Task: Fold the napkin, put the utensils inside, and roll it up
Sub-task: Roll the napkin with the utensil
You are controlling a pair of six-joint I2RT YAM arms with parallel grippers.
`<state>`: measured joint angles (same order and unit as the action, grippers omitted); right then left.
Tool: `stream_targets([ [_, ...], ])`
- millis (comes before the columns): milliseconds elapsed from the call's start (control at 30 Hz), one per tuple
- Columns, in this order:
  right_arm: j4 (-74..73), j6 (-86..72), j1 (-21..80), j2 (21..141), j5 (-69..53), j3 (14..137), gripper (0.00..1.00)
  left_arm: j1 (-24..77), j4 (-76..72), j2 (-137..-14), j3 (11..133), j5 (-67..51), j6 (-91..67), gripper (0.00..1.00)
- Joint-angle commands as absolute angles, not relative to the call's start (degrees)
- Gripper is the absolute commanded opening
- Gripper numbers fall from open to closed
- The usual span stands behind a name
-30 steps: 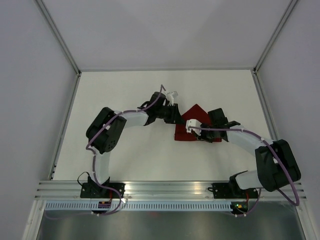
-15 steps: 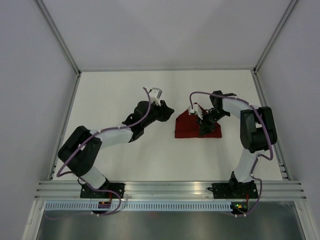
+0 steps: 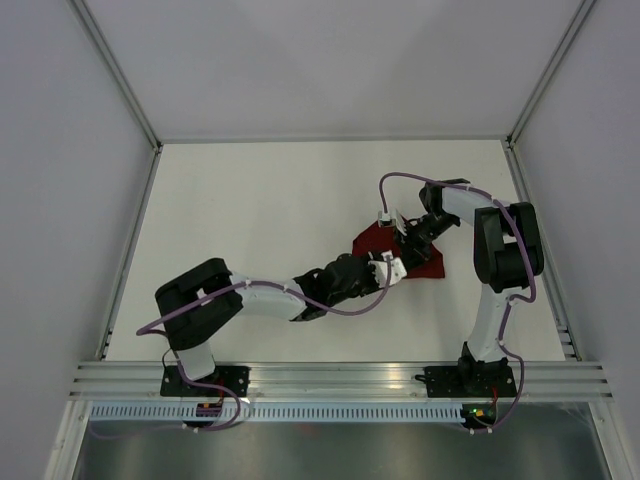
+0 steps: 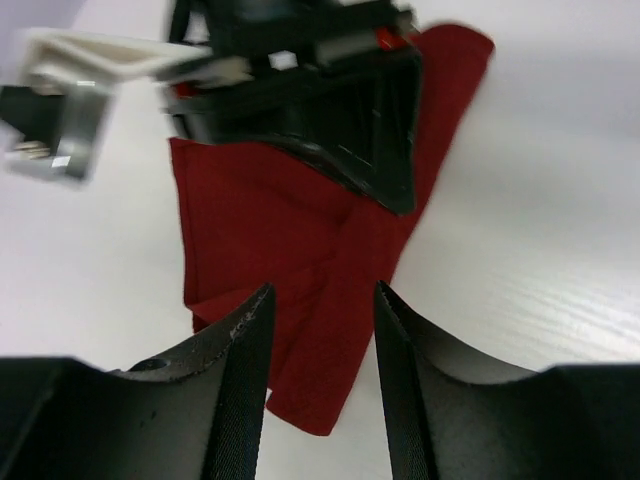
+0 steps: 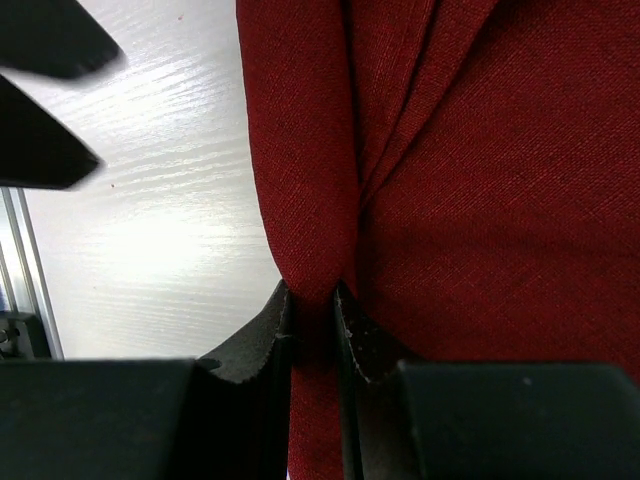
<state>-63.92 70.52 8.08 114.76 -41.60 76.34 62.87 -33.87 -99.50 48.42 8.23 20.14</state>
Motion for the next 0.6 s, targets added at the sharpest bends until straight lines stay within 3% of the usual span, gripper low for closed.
stream_targets([
  [0, -64.4, 73.2, 8.0, 117.7, -38.8, 76.2, 0.00, 65.7, -30.9, -102.8, 52.2, 8.8, 32.1, 0.49],
  [567, -63.5, 71.7, 8.0, 118.3, -37.4, 76.1, 0.01, 67.8, -32.2, -116.4, 59.9, 7.8, 43.3, 0.52],
])
